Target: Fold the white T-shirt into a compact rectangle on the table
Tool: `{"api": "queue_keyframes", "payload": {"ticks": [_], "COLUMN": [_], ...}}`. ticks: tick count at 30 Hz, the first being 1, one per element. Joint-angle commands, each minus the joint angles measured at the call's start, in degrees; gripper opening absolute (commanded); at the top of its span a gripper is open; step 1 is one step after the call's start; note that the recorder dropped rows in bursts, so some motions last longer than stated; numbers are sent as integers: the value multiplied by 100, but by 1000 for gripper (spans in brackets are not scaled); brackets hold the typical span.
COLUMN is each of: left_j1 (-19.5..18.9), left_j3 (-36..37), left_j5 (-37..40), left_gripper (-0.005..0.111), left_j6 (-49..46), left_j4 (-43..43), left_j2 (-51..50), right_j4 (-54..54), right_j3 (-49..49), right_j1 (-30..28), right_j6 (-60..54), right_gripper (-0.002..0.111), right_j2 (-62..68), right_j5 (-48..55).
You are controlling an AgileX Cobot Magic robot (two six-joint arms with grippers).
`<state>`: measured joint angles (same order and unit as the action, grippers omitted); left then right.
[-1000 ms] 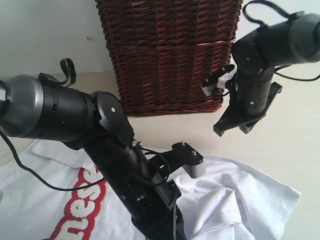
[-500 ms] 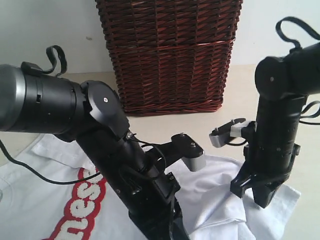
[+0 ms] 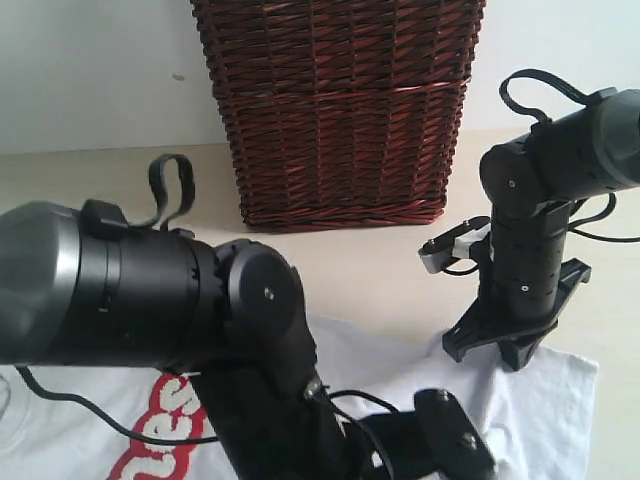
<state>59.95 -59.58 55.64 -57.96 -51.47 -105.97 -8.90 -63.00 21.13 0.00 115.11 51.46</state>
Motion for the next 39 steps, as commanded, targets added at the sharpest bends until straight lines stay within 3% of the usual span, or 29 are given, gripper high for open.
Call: {"api": "queue_keyframes", "payload": {"ticks": [1, 4, 7, 11, 14, 16, 21, 23, 26, 28, 30, 32, 33, 36, 39], "left_j1": [508, 780, 869, 835, 603, 357, -607, -1500, -2672, -3222, -3322, -3150, -3058, -2836, -2955], "left_j3": [28, 28, 28, 28, 28, 28, 28, 28, 28, 28, 28, 28, 28, 28, 28], "left_j5": [116, 35, -12, 121, -313, -912, -1811, -2260, -2545, -2321, -2280, -2245, -2209, -2443, -2733], "left_gripper": [0, 0, 10, 48, 70, 66, 35, 20, 0, 1, 18, 49, 56, 54, 36], "left_j6": [-39, -276, -313, -272, 635, 1638, 3812, 4652, 4769, 4769, 4257, 3080, 2787, 2890, 3940], "left_j4": [-411, -694, -709, -344, 380, 1101, 3277, 4091, 4079, 3833, 3375, 2414, 2202, 2655, 3567], "left_j2": [66, 66, 66, 66, 120, 192, 451, 478, 150, -87, -114, 26, 41, -202, -426], "right_j4": [-225, -312, -358, -372, -416, -519, -793, -883, -860, -860, -860, -875, -875, -875, -860], "right_j3": [-228, -440, -556, -557, -557, -557, -557, -557, -557, -557, -557, -557, -557, -557, -557], "right_j1": [-26, -26, -26, -26, -26, -26, -26, -26, -26, -26, -26, -26, -26, -26, -26], "right_j6": [0, 0, 0, -32, -32, -32, 107, 184, 184, 184, 184, 184, 184, 174, 184], "right_gripper": [0, 0, 0, 0, 0, 0, 0, 0, 0, 0, 0, 0, 0, 0, 0], "right_j2": [390, 390, 390, 390, 390, 390, 390, 390, 390, 390, 390, 390, 390, 390, 390], "right_j5": [-677, -677, -663, -659, -646, -646, -550, -491, -491, -504, -607, -684, -723, -733, -710]}}
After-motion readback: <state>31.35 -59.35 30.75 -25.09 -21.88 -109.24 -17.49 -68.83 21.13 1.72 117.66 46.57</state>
